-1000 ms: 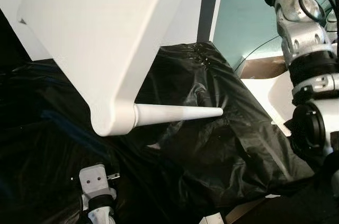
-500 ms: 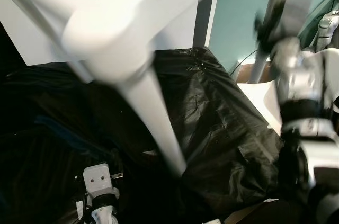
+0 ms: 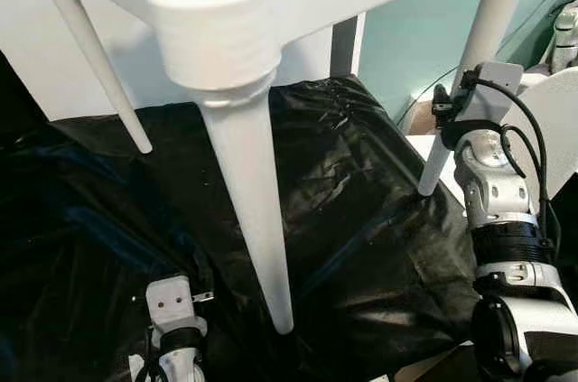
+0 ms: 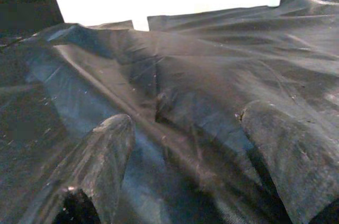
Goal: Building children table
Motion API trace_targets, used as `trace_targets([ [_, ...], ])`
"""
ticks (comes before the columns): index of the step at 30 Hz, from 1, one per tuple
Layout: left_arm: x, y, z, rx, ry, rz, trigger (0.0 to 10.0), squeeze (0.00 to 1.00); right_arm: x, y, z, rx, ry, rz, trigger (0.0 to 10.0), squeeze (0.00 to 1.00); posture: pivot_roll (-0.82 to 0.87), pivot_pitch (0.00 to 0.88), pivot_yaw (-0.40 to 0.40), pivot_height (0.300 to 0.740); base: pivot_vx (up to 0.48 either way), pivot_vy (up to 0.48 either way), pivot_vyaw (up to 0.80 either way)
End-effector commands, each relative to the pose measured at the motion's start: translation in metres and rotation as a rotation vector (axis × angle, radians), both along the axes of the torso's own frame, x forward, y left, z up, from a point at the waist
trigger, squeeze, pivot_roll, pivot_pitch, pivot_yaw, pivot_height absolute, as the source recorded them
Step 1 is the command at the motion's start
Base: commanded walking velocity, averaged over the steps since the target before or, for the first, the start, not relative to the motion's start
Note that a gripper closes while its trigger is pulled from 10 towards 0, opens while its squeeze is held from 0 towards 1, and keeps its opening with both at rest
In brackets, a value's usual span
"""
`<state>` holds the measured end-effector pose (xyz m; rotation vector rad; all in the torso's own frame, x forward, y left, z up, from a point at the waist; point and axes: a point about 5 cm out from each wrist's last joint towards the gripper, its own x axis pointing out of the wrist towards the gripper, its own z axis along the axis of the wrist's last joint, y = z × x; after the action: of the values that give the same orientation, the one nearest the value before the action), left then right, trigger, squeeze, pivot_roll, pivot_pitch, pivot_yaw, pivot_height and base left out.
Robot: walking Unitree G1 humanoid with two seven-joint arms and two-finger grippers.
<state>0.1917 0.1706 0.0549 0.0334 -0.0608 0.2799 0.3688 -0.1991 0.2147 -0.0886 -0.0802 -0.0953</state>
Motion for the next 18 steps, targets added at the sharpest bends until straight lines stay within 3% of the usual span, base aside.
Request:
trace_targets([
  [1,0.001,-0.002,-0.003,-0.015,0.019,0.026,10.0,0.00,-0.005,0.018,-0.051,-0.009,0.240,0.096,10.0,0.00,-0.07,0.000,0.050,0.740,0.000,0.000,0.00],
  [8,0.001,0.000,-0.003,-0.013,0.016,0.034,10.0,0.00,-0.019,0.039,-0.059,0.033,0.259,0.246,10.0,0.00,-0.06,0.000,0.050,0.740,0.000,0.000,0.00],
  [9,0.001,0.000,-0.003,-0.012,0.016,0.037,10.0,0.00,-0.024,0.043,-0.063,0.040,0.257,0.287,10.0,0.10,-0.07,0.000,0.053,0.740,0.000,0.000,0.00],
  [11,0.000,0.001,-0.003,-0.011,0.016,0.039,10.0,0.00,-0.027,0.045,-0.065,0.043,0.254,0.313,10.0,0.10,-0.07,0.000,0.053,0.740,0.000,0.000,0.00],
  [12,0.000,0.002,-0.002,-0.009,0.015,0.041,10.0,0.00,-0.029,0.044,-0.069,0.050,0.262,0.315,10.0,1.00,-0.07,0.000,0.055,0.740,0.000,0.000,0.00],
  [14,0.000,0.002,-0.002,-0.006,0.015,0.041,10.0,0.00,-0.032,0.040,-0.073,0.048,0.271,0.298,10.0,1.00,-0.07,0.000,0.060,0.740,0.000,0.000,0.00],
  [15,0.000,0.003,-0.002,-0.003,0.014,0.040,10.0,0.00,-0.034,0.035,-0.077,0.033,0.273,0.277,10.0,0.88,-0.07,0.000,0.061,0.740,0.000,0.000,0.00],
  [16,0.000,0.003,-0.001,0.001,0.012,0.038,10.0,0.00,-0.037,0.031,-0.079,0.013,0.271,0.262,10.0,0.00,-0.07,0.000,0.062,0.740,0.000,0.000,0.00],
  [18,0.000,0.004,-0.001,0.003,0.011,0.037,10.0,0.00,-0.040,0.029,-0.081,0.007,0.274,0.256,10.0,0.00,-0.07,0.000,0.062,0.740,0.000,0.000,0.00],
])
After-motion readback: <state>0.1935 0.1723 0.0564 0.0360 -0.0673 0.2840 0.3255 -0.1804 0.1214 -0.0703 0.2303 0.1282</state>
